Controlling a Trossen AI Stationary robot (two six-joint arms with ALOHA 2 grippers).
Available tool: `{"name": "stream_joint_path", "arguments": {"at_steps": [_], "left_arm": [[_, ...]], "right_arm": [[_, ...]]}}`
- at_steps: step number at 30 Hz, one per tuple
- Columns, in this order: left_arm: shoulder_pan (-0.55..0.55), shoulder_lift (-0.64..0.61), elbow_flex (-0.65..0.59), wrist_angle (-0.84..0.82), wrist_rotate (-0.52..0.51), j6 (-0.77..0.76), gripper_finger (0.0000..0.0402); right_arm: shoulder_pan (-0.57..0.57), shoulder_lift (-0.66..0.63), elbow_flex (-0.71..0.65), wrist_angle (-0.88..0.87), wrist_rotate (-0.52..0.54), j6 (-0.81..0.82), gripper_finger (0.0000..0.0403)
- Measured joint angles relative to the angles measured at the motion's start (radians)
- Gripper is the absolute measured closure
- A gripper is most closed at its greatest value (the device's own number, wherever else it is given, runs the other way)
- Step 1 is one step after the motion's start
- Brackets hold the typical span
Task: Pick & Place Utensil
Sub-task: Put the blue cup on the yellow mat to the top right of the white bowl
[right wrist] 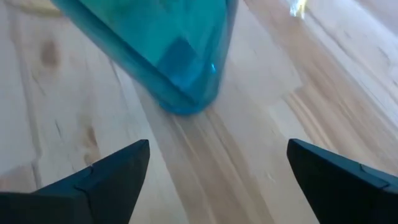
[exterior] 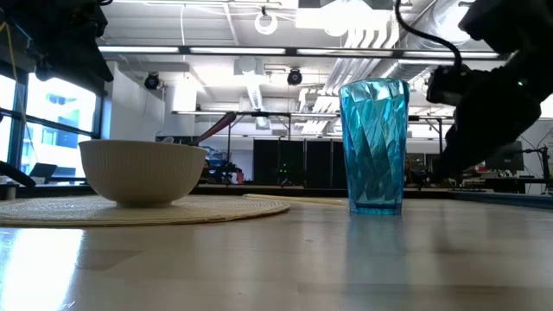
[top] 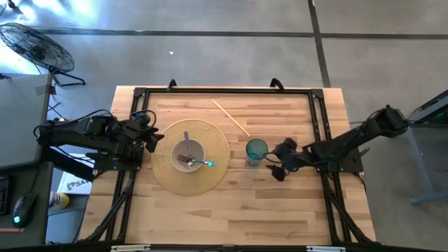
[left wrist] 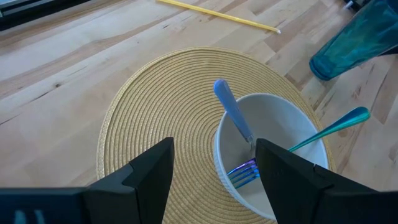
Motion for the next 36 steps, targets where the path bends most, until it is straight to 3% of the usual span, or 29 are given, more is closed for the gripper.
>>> {"name": "stream_joint_path", "arguments": {"at_steps": [8, 18, 26, 36], "left_arm": [[0.000, 0.000, 0.000, 0.000, 0.000, 0.000, 0.0179], [0.000, 0.000, 0.000, 0.000, 0.000, 0.000, 0.0179], [0.000, 0.000, 0.000, 0.000, 0.000, 0.000, 0.0179], [0.000, 0.000, 0.000, 0.000, 0.000, 0.000, 0.0179]], "right_arm": [[0.028, 0.000, -0.175, 0.473, 0.047, -0.127, 0.0005], [0.026, 0.016, -0.289, 0.708, 0.083, -0.278, 0.0003], [0.025, 0.169, -0.247, 0.829, 0.103, -0.363, 0.0003], [0.021, 0.410, -0.244, 1.130, 0.119, -0.376, 0.0003]]}}
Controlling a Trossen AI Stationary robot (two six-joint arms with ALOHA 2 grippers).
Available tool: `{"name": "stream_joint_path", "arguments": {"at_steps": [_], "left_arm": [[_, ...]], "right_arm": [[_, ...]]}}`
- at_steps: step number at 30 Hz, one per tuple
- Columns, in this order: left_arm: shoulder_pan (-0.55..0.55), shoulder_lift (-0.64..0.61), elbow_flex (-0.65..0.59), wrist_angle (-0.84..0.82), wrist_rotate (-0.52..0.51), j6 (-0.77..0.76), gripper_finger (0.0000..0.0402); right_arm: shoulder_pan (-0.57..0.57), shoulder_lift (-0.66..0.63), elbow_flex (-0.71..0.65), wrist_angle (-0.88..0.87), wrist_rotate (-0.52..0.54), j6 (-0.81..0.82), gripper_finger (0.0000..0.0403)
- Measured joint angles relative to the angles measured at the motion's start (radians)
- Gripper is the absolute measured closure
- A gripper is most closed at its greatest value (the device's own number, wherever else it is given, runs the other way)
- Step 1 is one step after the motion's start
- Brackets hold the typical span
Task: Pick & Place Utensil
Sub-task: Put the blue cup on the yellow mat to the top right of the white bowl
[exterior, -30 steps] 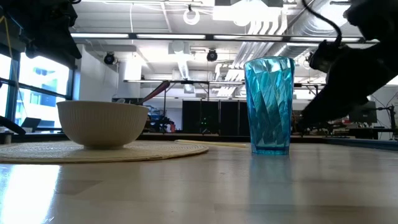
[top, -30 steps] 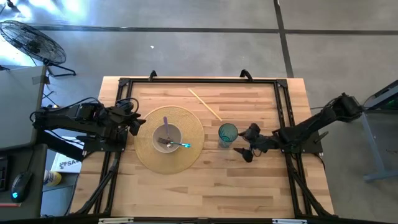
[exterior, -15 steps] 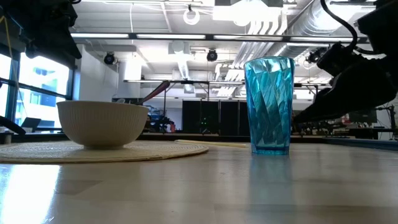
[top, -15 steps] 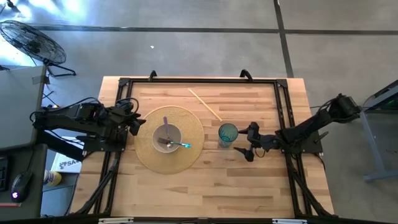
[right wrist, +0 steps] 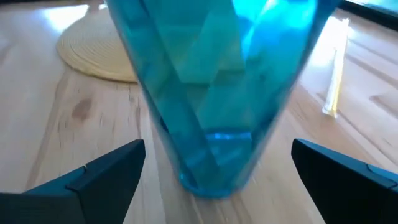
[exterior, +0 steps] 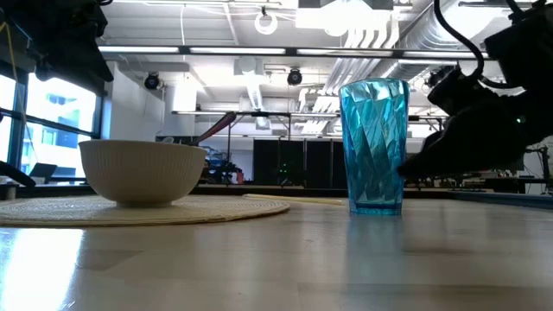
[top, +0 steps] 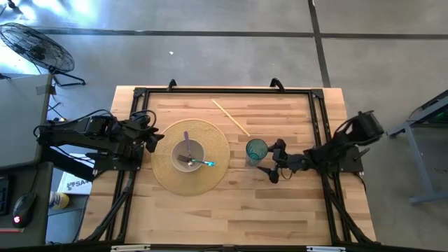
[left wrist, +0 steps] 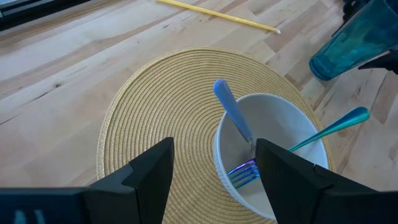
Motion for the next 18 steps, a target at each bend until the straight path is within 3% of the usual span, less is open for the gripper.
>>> {"name": "stream_joint_path", "arguments": {"at_steps": [4, 11, 18], "left_arm": [[0.000, 0.000, 0.000, 0.000, 0.000, 0.000, 0.0179], [0.000, 0.000, 0.001, 0.000, 0.000, 0.000, 0.0179], [0.000, 0.000, 0.001, 0.000, 0.000, 0.000, 0.0179]], "right_arm": [[-0.035, 0.101, 0.015, 0.153, -0.064, -0.037, 0.0004], [-0.087, 0.278, 0.110, 0.246, -0.111, -0.070, 0.0004], [-0.087, 0.350, 0.137, 0.366, -0.075, -0.095, 0.0016]]}}
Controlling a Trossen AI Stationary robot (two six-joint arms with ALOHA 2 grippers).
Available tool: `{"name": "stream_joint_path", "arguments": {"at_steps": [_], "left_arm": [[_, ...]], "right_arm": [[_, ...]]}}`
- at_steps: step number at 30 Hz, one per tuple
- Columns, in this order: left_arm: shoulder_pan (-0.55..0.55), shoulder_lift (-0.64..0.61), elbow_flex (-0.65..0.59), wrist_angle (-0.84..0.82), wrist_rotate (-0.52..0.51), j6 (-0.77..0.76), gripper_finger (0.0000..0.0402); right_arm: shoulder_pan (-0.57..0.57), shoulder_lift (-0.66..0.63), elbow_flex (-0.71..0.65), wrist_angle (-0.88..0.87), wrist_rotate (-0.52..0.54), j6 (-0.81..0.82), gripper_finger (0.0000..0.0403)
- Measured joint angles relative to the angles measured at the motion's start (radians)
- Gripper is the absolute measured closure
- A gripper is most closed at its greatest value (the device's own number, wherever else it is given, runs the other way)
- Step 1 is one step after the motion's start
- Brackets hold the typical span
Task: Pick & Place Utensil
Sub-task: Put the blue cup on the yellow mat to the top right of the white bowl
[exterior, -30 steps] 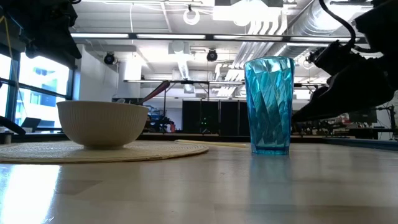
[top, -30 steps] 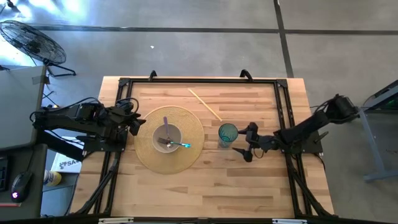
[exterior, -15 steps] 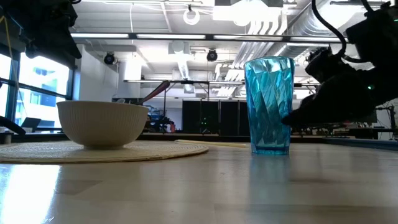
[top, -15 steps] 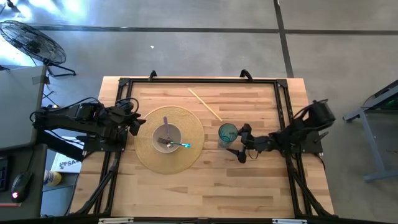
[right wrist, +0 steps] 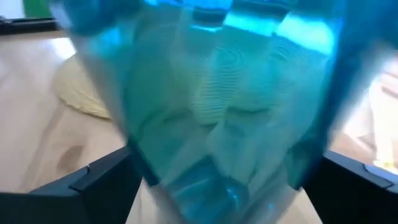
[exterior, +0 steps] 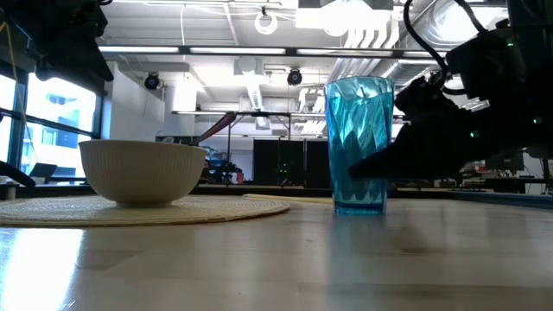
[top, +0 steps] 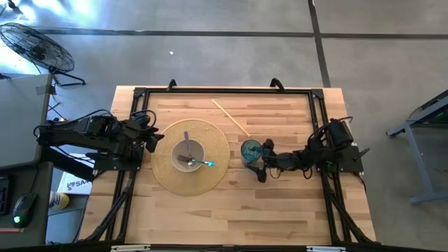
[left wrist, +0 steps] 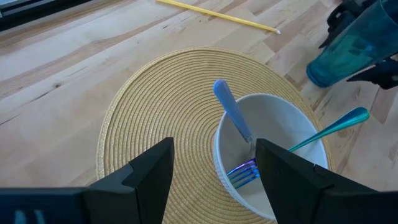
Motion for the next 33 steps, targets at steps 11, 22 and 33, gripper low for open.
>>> {"name": "stream_joint_path", "arguments": {"at_steps": [11, 22, 33], "left_arm": [[0.000, 0.000, 0.000, 0.000, 0.000, 0.000, 0.0179], [0.000, 0.000, 0.000, 0.000, 0.000, 0.000, 0.0179], [0.000, 0.000, 0.000, 0.000, 0.000, 0.000, 0.0179]], "right_arm": [[-0.015, 0.001, 0.083, -0.025, 0.030, -0.071, 0.0073], [-0.214, 0.001, 0.246, -0.064, -0.071, -0.141, 0.0071], [-0.354, 0.156, 0.562, -0.260, -0.189, -0.199, 0.0069]]}}
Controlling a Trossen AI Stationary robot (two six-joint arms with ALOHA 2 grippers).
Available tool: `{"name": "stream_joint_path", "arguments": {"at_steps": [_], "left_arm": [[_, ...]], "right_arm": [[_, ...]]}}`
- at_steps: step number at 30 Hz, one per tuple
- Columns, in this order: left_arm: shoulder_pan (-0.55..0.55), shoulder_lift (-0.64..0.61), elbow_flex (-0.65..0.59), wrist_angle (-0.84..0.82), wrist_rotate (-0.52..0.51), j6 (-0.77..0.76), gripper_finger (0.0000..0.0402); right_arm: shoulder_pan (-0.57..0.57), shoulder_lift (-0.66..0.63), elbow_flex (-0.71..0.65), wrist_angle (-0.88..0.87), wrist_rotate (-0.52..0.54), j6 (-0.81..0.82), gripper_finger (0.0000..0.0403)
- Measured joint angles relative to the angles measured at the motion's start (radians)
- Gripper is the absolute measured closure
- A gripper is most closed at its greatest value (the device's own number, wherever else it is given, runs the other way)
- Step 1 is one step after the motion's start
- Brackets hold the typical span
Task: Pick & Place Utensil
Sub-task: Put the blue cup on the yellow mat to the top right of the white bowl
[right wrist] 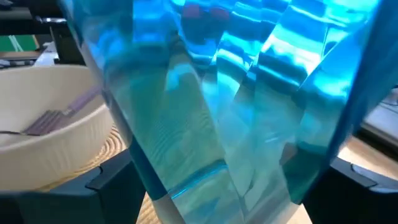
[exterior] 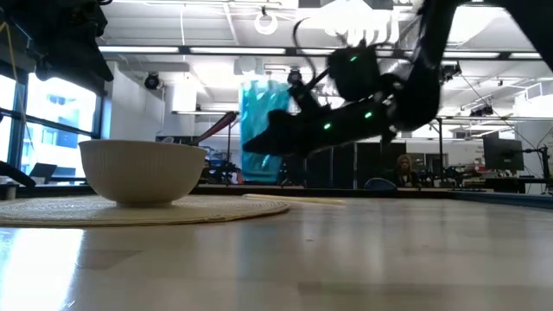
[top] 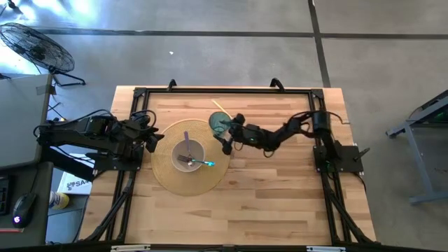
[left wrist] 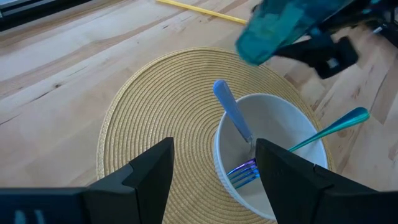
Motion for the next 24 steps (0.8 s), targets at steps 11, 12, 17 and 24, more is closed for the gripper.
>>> {"name": "stream_joint_path", "arguments": {"at_steps": [11, 12, 17, 24], "left_arm": [[0.000, 0.000, 0.000, 0.000, 0.000, 0.000, 0.0179], [0.000, 0.000, 0.000, 0.000, 0.000, 0.000, 0.0179], [0.000, 0.000, 0.000, 0.000, 0.000, 0.000, 0.0179], [0.000, 0.000, -0.001, 0.000, 0.000, 0.000, 0.0179]], "right_arm": [[-0.034, 0.113, 0.179, -0.089, -0.073, 0.005, 0.0069], [-0.034, 0.113, 0.193, -0.119, -0.073, -0.008, 0.0069], [-0.034, 0.113, 0.217, -0.157, -0.066, -0.031, 0.0069], [-0.046, 0.113, 0.217, -0.164, -0.068, -0.028, 0.0068]]}}
